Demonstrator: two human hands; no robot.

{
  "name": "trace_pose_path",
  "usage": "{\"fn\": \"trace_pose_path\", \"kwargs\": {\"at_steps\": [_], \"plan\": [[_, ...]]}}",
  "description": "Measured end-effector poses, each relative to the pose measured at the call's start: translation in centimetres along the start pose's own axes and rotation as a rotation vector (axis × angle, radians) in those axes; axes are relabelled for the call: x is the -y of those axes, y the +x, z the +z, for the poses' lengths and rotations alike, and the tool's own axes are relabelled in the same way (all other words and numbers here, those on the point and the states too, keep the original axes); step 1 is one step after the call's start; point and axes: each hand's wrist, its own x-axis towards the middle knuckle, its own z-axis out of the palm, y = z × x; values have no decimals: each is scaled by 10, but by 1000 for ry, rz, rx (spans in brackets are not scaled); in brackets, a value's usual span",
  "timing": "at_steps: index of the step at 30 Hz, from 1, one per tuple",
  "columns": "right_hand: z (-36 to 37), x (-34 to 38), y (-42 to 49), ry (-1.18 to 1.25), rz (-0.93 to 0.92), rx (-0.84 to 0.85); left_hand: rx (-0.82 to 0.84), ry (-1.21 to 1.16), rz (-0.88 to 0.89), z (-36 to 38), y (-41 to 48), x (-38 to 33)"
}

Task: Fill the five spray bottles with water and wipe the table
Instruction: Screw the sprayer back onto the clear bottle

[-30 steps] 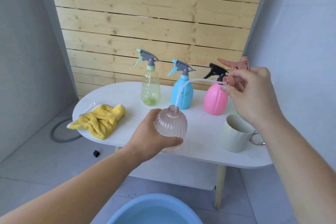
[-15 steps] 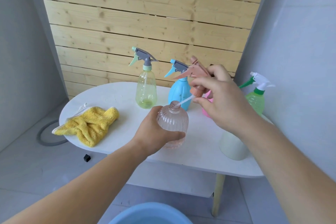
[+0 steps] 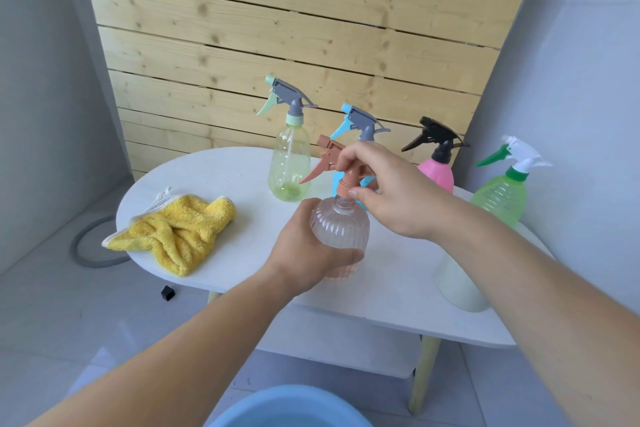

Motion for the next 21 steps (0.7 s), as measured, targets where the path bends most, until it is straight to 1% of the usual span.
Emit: {"fn": "trace_pose_path", "kwargs": {"at_steps": [6, 10, 15, 21], "plan": [[7, 1, -8, 102, 56, 22, 2, -7, 27, 0, -1, 4], [5, -1, -6, 30, 67, 62, 25, 11, 34, 1, 0, 7], [4, 0, 0, 18, 106, 148, 66, 46, 20, -5, 1, 11], [9, 0, -5, 59, 57, 116, 83, 72, 48, -8, 4, 16]]}}
